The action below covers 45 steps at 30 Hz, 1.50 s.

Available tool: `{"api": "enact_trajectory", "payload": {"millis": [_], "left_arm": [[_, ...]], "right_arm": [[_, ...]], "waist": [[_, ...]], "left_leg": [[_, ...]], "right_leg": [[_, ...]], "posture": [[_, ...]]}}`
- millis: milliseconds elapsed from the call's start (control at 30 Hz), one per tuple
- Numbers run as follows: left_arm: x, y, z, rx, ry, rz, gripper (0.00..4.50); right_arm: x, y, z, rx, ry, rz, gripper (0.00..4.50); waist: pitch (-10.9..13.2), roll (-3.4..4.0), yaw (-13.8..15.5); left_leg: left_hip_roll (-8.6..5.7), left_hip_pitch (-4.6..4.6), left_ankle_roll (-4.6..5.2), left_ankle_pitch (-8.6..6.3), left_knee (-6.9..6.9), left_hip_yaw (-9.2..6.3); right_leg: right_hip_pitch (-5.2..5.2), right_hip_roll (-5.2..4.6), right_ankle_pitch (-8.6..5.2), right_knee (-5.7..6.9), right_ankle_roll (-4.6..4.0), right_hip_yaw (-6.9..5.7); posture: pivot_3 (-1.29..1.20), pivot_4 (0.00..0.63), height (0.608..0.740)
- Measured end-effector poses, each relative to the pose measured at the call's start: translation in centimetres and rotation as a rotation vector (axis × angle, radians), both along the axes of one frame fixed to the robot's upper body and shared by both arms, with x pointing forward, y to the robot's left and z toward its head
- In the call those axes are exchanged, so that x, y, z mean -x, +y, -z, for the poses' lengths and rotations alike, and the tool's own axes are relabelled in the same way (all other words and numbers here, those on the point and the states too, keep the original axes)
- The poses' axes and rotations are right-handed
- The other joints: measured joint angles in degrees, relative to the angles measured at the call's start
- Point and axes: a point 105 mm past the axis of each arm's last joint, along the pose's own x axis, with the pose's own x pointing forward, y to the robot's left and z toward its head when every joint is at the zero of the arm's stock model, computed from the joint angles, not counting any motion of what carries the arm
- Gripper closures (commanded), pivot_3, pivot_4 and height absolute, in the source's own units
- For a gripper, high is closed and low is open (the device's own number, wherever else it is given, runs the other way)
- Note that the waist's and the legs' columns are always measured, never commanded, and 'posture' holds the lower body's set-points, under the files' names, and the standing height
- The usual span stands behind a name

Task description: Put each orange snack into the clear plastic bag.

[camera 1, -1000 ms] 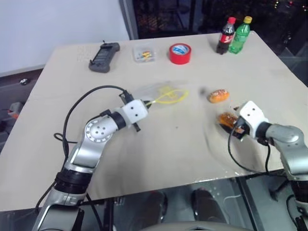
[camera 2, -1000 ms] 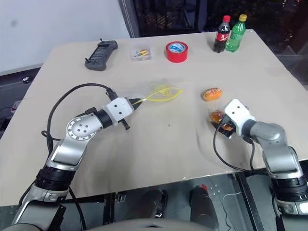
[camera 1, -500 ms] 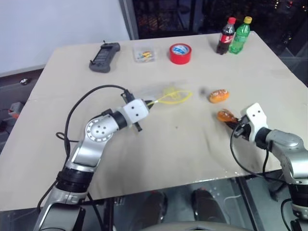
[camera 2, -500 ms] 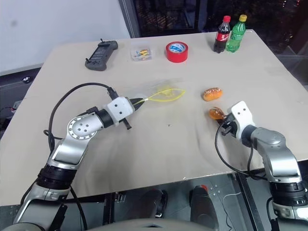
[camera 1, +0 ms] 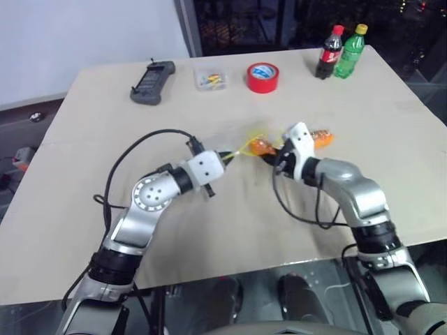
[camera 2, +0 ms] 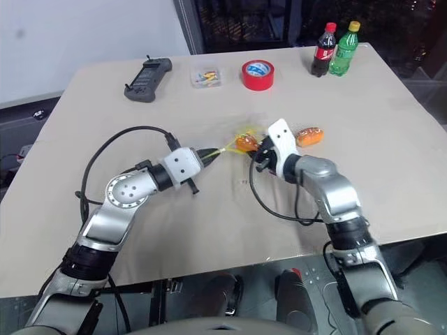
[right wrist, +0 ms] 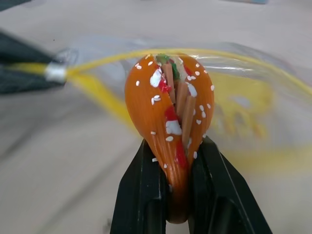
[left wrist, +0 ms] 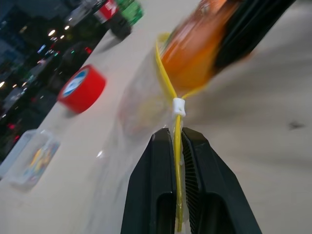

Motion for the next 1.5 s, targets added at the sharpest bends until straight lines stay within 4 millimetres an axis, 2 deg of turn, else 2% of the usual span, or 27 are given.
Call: {"api": "enact_trajectory", "payload": {"millis": [167,267,367,400,467,500,533,567,667,800,900,967,1033,1067,1100,1200,1267,1333,1467,1500], "left_arm": [[1.4,-0.4,0.4,-0.018,0.020,0.053,4.18],[2.3,0.0,1.6,-0.053,0.074,0.067,4.18],[2.4,0.1,1.8,-0.052,0.084,0.062,4.18],[2.4,0.1,1.8,-0.051,0.084,0.058,4.18],[2.3,0.2,1.7,-0.044,0.083,0.042,4.18],[2.1,0.4,1.7,-0.041,0.086,0.027,4.18],[1.9,0.5,1.7,-0.036,0.088,0.011,4.18],[1.6,0.6,1.6,-0.032,0.088,-0.013,4.18],[0.5,1.2,1.2,-0.010,0.088,-0.088,4.18],[-0.9,2.0,1.0,0.009,0.089,-0.181,4.18],[-2.0,2.8,1.1,0.004,0.087,-0.244,4.18],[-2.3,3.1,1.2,-0.001,0.084,-0.271,4.18],[-2.8,3.5,1.2,-0.006,0.082,-0.299,4.18],[-3.0,3.7,1.2,-0.008,0.079,-0.313,4.18],[-3.1,3.8,1.1,-0.007,0.078,-0.325,4.18],[-3.4,4.2,1.0,-0.001,0.076,-0.346,4.18],[-3.5,4.2,1.1,0.003,0.081,-0.356,4.18],[-3.5,4.2,1.1,0.007,0.080,-0.360,4.18],[-3.6,3.8,1.1,0.015,0.079,-0.354,4.18],[-3.6,3.8,1.3,0.009,0.084,-0.355,4.18]], "right_arm": [[-1.1,0.2,0.9,0.005,0.024,0.029,4.12],[-2.4,1.2,0.7,-0.033,0.030,0.063,4.12],[-4.0,1.3,0.6,-0.034,0.016,0.133,4.12],[-4.4,1.3,0.7,-0.032,0.010,0.148,3.43],[-5.1,1.2,0.7,-0.029,-0.004,0.183,2.71],[-5.4,0.9,0.7,-0.026,-0.013,0.199,2.19],[-5.4,0.8,0.6,-0.020,-0.024,0.203,1.82],[-5.4,0.7,0.5,-0.008,-0.040,0.199,1.82],[-4.1,0.7,-0.1,-0.018,-0.078,0.121,1.82],[-0.8,0.3,-0.6,-0.027,-0.102,-0.025,1.82],[1.2,-0.2,-1.8,-0.047,-0.136,-0.087,1.82],[1.8,-0.4,-2.7,-0.060,-0.164,-0.107,1.82],[2.0,-1.1,-3.6,-0.068,-0.191,-0.097,0.94],[1.8,-1.7,-4.1,-0.072,-0.207,-0.062,0.66],[1.3,-2.4,-4.5,-0.069,-0.223,-0.011,0.02],[-0.9,-5.3,-4.6,-0.025,-0.256,0.222,0.02],[-2.5,-7.5,-3.7,0.041,-0.267,0.371,0.02],[-3.3,-8.2,-2.6,0.107,-0.274,0.423,0.02],[-4.8,-7.9,-1.3,0.223,-0.310,0.433,0.02],[-6.4,-7.7,-1.3,0.302,-0.370,0.456,0.02]], "waist": [[-0.02,0.03,-0.39],[-0.02,0.04,-1.54],[-0.02,0.05,-1.60],[-0.02,0.05,-1.59],[-0.02,0.05,-1.58],[-0.02,0.05,-1.53],[-0.02,0.05,-1.50],[-0.02,0.05,-1.54],[-0.02,0.05,-1.54],[-0.02,0.05,-1.48],[-0.03,0.05,-1.59],[-0.03,0.05,-1.52],[-0.03,0.05,-1.37],[-0.03,0.05,-1.27],[-0.03,0.04,-1.22],[-0.04,0.04,-1.19],[-0.04,0.04,-1.23],[-0.04,0.04,-1.41],[-0.04,0.04,-1.60],[-0.03,0.04,-1.52]], "left_leg": [[0.01,0.02,-0.01,0.00,-0.01,0.00],[0.02,0.05,-0.01,0.00,-0.03,0.01],[0.02,0.05,-0.01,0.01,-0.03,0.00],[0.02,0.05,-0.01,0.01,-0.03,0.00],[0.02,0.05,-0.01,0.01,-0.03,0.00],[0.02,0.05,-0.01,0.00,-0.03,0.00],[0.02,0.05,-0.01,0.01,-0.03,0.00],[0.02,0.04,-0.01,0.01,-0.03,0.00],[0.02,0.04,-0.01,0.00,-0.03,-0.02],[0.02,0.03,0.00,0.00,-0.02,-0.02],[0.02,0.04,-0.01,0.00,-0.02,0.00],[0.03,0.05,-0.01,0.00,-0.02,-0.01],[0.03,0.05,-0.01,0.00,-0.02,-0.01],[0.02,0.04,-0.01,0.00,-0.01,-0.01],[0.01,0.04,0.00,0.00,-0.01,-0.01],[0.01,0.04,-0.01,0.00,-0.01,0.00],[0.01,0.04,-0.01,0.01,-0.01,0.01],[0.01,0.04,-0.01,0.01,-0.02,0.04],[0.02,0.05,-0.01,0.01,-0.02,0.08],[0.02,0.05,-0.01,0.01,-0.02,0.05]], "right_leg": [[0.00,0.04,0.00,0.05,-0.01,0.01],[-0.01,0.06,0.01,0.07,-0.01,0.03],[-0.01,0.08,0.01,0.07,-0.02,0.03],[-0.02,0.08,0.01,0.06,-0.02,0.03],[-0.01,0.08,0.01,0.05,-0.02,0.03],[-0.02,0.08,0.01,0.05,-0.02,0.03],[-0.02,0.08,0.01,0.05,-0.02,0.03],[-0.02,0.08,0.01,0.05,-0.02,0.02],[-0.01,0.08,0.01,0.07,-0.02,0.02],[-0.01,0.07,0.01,0.06,-0.01,0.01],[-0.01,0.08,0.01,0.08,-0.01,0.03],[-0.01,0.08,0.01,0.09,-0.01,0.03],[0.00,0.07,0.01,0.07,-0.01,0.02],[-0.01,0.06,0.01,0.06,-0.01,0.02],[-0.01,0.06,0.01,0.06,-0.01,0.02],[-0.01,0.05,0.01,0.08,-0.01,0.03],[-0.01,0.05,0.01,0.08,-0.02,0.03],[-0.02,0.05,0.01,0.08,-0.02,0.05],[-0.02,0.06,0.01,0.09,-0.02,0.10],[-0.02,0.06,0.01,0.07,-0.02,0.08]], "posture": [[0.00,0.150,0.740],[0.00,0.150,0.740],[0.00,0.150,0.740],[0.00,0.150,0.740],[0.00,0.150,0.740],[0.00,0.150,0.740],[0.00,0.150,0.740],[0.00,0.150,0.740],[0.00,0.150,0.740],[0.00,0.150,0.740],[0.00,0.150,0.740],[0.00,0.150,0.740],[0.00,0.150,0.740],[0.00,0.150,0.740],[0.00,0.150,0.740],[0.00,0.150,0.740],[0.00,0.150,0.740],[0.00,0.150,0.740],[0.00,0.150,0.740],[0.00,0.150,0.740]]}}
